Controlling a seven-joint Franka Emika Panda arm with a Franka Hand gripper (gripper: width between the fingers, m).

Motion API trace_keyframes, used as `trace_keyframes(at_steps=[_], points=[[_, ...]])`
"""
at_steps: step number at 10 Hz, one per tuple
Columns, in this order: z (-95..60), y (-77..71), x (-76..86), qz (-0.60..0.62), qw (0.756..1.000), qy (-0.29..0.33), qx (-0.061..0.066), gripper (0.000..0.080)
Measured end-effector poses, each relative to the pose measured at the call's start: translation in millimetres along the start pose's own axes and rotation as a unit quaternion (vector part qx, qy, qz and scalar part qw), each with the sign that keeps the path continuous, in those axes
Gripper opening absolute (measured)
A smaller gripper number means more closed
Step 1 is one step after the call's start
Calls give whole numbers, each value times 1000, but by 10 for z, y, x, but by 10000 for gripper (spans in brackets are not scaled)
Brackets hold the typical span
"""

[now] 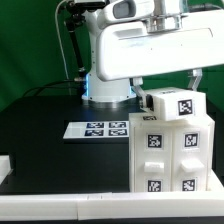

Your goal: Assemble cabinet

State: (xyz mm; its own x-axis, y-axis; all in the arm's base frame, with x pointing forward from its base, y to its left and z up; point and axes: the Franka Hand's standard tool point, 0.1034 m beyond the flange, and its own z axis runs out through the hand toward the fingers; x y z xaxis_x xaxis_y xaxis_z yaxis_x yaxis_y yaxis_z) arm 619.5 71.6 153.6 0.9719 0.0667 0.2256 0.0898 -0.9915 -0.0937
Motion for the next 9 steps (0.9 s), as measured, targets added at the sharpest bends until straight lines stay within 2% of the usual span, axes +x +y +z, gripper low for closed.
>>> trace_keyframes(at_steps=[4, 9], points=[[14, -14, -3, 175, 984, 27, 8, 556], [35, -20, -29, 349, 937, 21, 19, 555]])
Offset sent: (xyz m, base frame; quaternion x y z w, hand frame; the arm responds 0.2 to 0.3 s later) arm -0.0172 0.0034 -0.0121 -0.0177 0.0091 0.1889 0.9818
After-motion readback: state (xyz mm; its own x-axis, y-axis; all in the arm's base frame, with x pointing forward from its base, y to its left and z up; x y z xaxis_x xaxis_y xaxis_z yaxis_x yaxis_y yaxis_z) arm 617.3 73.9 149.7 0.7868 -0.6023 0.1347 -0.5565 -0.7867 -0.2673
